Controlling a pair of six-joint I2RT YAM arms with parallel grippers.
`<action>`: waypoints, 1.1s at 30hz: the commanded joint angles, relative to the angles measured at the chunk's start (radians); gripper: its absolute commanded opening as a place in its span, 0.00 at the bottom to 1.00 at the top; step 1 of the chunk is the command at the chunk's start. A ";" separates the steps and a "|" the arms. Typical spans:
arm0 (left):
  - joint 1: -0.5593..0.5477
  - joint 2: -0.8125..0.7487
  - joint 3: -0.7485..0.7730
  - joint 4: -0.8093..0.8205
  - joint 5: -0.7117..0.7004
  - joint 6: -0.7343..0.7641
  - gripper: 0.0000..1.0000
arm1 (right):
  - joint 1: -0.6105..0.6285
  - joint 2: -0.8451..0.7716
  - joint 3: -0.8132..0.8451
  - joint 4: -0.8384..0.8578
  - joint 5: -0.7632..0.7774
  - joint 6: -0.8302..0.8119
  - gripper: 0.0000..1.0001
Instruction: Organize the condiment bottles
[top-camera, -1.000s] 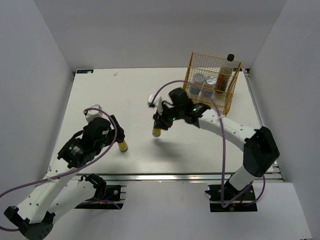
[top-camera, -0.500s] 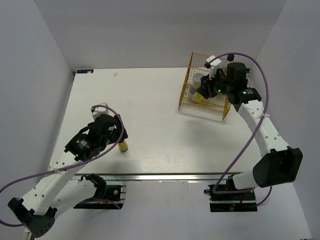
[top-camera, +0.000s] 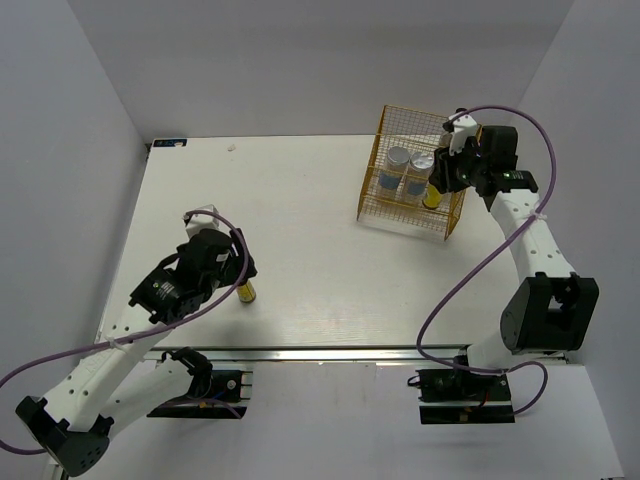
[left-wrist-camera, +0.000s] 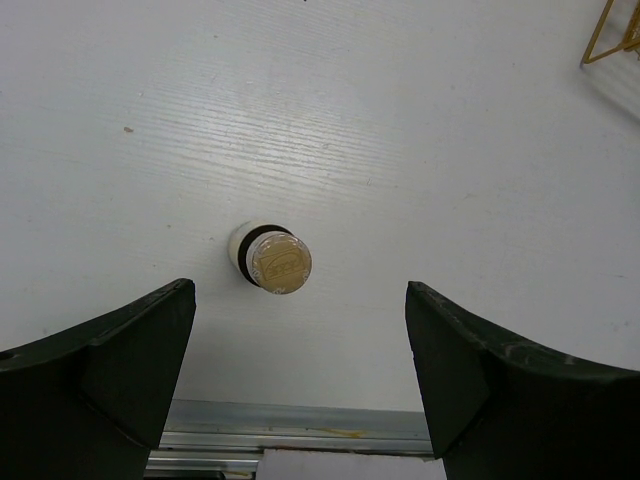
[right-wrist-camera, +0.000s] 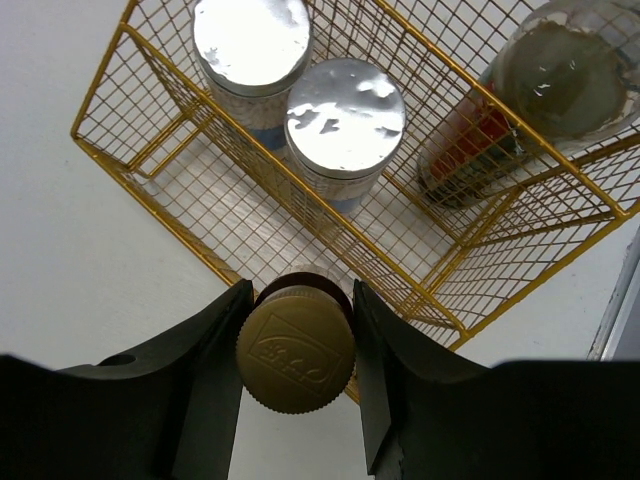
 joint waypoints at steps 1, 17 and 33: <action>-0.002 -0.031 -0.021 0.006 0.010 -0.003 0.95 | -0.010 0.009 0.056 0.095 0.031 -0.009 0.00; -0.002 -0.044 -0.052 -0.006 0.025 -0.021 0.96 | -0.012 0.149 0.016 0.126 0.063 0.010 0.15; -0.002 -0.016 -0.044 0.007 0.027 -0.017 0.96 | -0.013 0.201 0.013 0.106 0.071 0.010 0.39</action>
